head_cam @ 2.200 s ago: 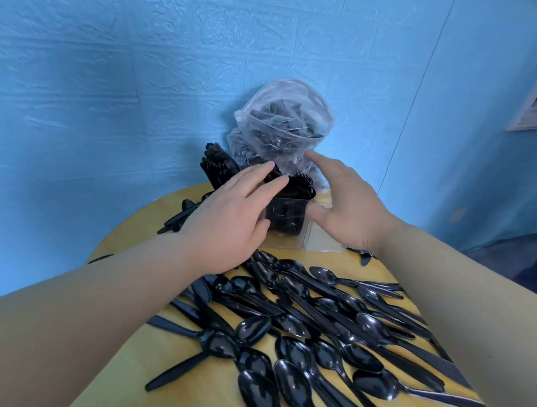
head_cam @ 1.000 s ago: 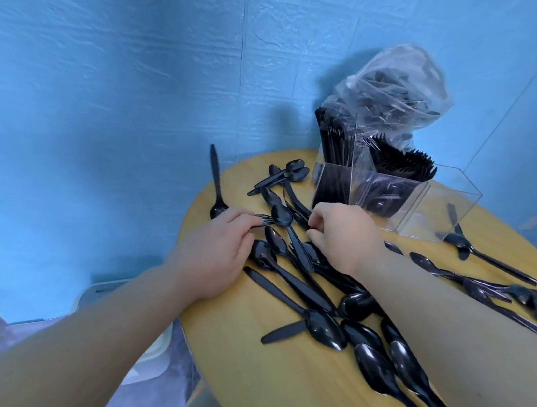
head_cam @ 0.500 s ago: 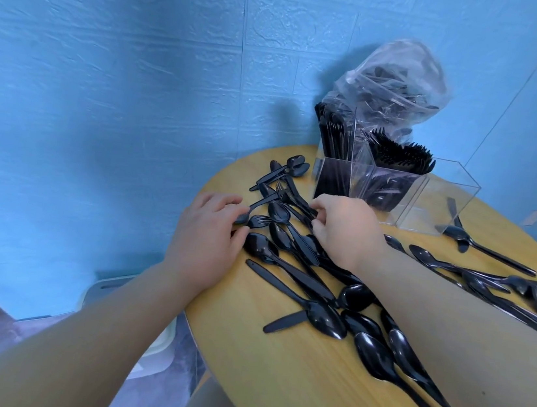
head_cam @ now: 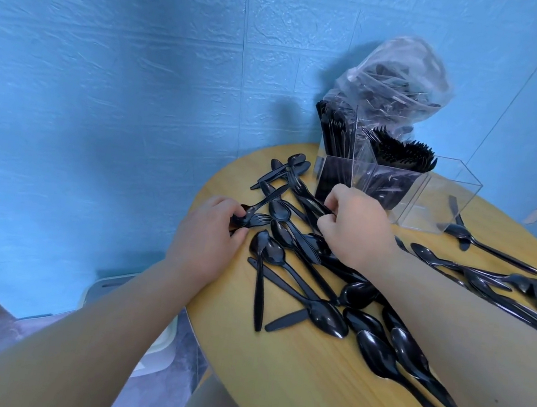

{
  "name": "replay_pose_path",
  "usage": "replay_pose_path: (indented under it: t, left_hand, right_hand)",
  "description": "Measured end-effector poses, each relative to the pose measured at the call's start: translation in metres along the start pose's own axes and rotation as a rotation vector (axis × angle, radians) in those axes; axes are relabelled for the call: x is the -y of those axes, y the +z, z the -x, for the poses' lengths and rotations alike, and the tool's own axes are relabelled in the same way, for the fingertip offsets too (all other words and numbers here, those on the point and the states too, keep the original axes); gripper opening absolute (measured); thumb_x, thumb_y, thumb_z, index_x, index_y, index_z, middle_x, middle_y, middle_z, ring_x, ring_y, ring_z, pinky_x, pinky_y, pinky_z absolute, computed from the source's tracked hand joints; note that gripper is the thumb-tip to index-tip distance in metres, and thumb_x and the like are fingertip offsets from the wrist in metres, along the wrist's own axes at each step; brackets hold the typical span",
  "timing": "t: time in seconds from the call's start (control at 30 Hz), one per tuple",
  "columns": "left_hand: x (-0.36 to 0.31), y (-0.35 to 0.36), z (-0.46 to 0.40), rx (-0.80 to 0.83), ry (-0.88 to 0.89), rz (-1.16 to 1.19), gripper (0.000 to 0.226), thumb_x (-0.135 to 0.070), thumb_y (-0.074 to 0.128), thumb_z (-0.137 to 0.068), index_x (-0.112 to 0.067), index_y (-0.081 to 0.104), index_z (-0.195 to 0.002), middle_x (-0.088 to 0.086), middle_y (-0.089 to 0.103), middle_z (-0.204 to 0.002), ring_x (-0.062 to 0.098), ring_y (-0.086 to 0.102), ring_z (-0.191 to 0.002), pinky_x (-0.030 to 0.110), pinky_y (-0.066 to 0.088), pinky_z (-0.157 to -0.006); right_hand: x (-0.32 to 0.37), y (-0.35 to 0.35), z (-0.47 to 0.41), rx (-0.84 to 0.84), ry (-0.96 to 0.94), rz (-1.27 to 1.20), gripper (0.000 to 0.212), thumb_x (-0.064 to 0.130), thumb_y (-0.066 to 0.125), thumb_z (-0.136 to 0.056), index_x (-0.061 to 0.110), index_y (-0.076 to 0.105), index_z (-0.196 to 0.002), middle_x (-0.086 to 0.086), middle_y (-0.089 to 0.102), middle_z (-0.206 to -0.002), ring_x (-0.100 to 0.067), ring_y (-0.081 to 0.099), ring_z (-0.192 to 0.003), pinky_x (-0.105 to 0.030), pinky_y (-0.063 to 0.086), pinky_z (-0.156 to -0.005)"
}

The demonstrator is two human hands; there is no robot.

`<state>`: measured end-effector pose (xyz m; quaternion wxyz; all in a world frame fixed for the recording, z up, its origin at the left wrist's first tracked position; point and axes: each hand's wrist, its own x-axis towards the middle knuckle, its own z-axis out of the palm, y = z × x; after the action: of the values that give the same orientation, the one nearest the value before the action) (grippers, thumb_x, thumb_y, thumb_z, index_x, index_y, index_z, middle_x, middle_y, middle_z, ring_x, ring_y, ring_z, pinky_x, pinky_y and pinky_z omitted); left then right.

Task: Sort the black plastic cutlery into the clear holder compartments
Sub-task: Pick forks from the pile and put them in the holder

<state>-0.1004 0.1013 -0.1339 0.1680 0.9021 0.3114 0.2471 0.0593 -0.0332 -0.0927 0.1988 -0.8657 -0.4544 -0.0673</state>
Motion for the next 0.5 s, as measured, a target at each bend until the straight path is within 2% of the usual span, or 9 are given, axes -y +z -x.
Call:
replay_pose_path:
  t: [0.1,0.17,0.23,0.33,0.43,0.5]
  left_hand:
    - [-0.001,0.0,0.002,-0.013,0.04,0.045,0.018,-0.021,0.063,-0.089,-0.019,0.062,-0.107,-0.009,0.055,-0.111,0.0,0.054,-0.079,0.012,0.033,-0.07]
    - [-0.001,-0.001,0.004,-0.019,0.077,0.053,0.019,-0.018,0.064,-0.088,-0.019,0.062,-0.107,-0.009,0.054,-0.104,0.0,0.053,-0.079,0.009,0.032,-0.067]
    - [-0.001,-0.001,0.005,-0.013,0.106,0.042,0.021,-0.019,0.064,-0.088,-0.019,0.062,-0.109,-0.012,0.051,-0.098,0.0,0.051,-0.08,0.009,0.032,-0.067]
    - [-0.002,-0.001,0.006,-0.005,0.137,0.024,0.023,-0.019,0.062,-0.09,-0.02,0.064,-0.112,-0.013,0.052,-0.096,0.0,0.047,-0.08,0.008,0.031,-0.068]
    - [-0.002,0.0,0.006,0.008,0.148,0.017,0.025,-0.02,0.059,-0.092,-0.021,0.065,-0.116,-0.009,0.061,-0.103,0.001,0.048,-0.085,0.011,0.033,-0.074]
    - [-0.003,-0.001,0.006,0.017,0.161,0.02,0.027,-0.02,0.058,-0.092,-0.022,0.064,-0.118,-0.008,0.064,-0.106,0.002,0.051,-0.09,0.014,0.034,-0.08]
  right_hand:
    - [-0.003,-0.001,0.003,0.018,0.003,-0.02,0.005,0.011,0.047,-0.088,0.014,0.048,-0.093,0.0,0.052,-0.078,-0.019,0.048,-0.074,-0.027,0.032,-0.062]
    - [-0.005,0.0,0.004,0.019,0.003,-0.035,0.007,0.012,0.042,-0.092,0.015,0.048,-0.095,-0.002,0.055,-0.071,-0.023,0.052,-0.069,-0.03,0.035,-0.058]
    - [-0.006,0.001,0.006,-0.013,-0.023,-0.035,0.015,0.018,0.037,-0.097,0.013,0.051,-0.093,-0.004,0.058,-0.066,-0.028,0.055,-0.065,-0.034,0.041,-0.058]
    - [-0.008,0.0,0.011,-0.046,-0.088,0.041,0.027,0.025,0.034,-0.101,0.014,0.052,-0.084,0.001,0.051,-0.061,-0.029,0.054,-0.064,-0.037,0.047,-0.062]
    - [-0.007,-0.006,0.012,-0.038,-0.102,-0.009,0.022,0.023,0.043,-0.1,0.016,0.063,-0.096,0.001,0.058,-0.078,-0.025,0.057,-0.077,-0.035,0.049,-0.069]
    - [-0.007,-0.012,0.013,-0.026,-0.05,-0.106,0.021,0.025,0.047,-0.098,0.016,0.065,-0.105,0.0,0.057,-0.091,-0.019,0.054,-0.083,-0.027,0.039,-0.071]
